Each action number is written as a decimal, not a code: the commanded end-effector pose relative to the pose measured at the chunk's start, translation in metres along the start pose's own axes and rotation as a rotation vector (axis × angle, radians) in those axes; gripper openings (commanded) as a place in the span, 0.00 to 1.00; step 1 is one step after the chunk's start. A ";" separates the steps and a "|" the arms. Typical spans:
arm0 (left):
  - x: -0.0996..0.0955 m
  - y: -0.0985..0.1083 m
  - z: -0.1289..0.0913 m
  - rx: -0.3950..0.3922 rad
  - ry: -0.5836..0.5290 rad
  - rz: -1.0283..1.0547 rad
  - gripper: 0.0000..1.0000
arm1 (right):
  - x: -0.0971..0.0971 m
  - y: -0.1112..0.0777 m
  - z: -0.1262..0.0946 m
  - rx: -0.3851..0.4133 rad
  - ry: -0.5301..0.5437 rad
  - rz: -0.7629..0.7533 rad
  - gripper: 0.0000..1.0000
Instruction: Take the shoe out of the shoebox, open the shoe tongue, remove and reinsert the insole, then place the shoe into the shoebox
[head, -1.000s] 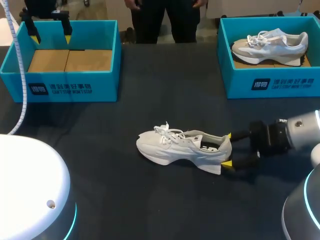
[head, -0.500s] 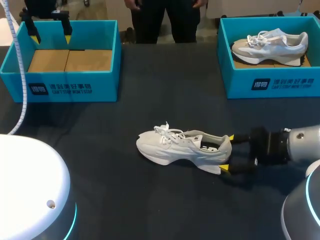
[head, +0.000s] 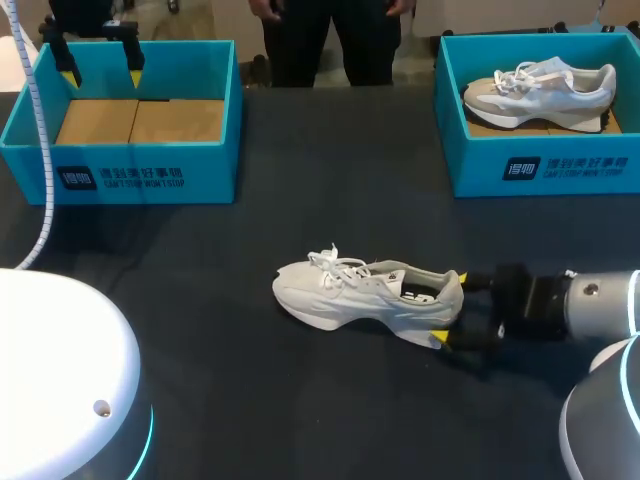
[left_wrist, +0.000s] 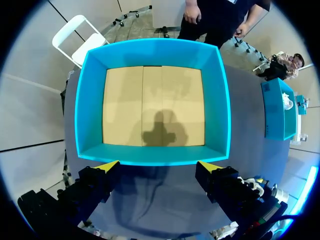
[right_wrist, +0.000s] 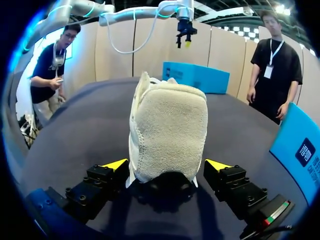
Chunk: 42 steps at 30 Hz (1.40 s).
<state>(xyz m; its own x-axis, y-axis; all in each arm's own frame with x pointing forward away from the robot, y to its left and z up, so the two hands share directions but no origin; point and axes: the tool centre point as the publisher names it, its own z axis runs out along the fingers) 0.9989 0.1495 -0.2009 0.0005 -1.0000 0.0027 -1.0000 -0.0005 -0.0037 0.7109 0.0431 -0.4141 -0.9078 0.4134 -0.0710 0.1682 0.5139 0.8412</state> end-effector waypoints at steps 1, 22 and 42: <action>0.000 0.000 0.000 -0.001 -0.001 0.000 1.00 | 0.000 0.000 0.007 0.000 -0.004 0.001 1.00; 0.000 0.000 0.000 -0.001 -0.001 0.000 1.00 | -0.001 0.004 0.005 -0.058 0.106 -0.050 0.00; 0.000 0.000 0.000 -0.001 -0.001 0.000 1.00 | -0.007 0.012 0.005 -0.097 0.278 -0.171 0.00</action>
<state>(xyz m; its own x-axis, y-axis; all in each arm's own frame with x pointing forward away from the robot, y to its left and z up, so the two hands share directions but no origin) 0.9989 0.1495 -0.2009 0.0005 -1.0000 0.0027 -1.0000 -0.0005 -0.0036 0.7157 0.0478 -0.4052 -0.9876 0.1303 -0.0871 -0.0138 0.4817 0.8762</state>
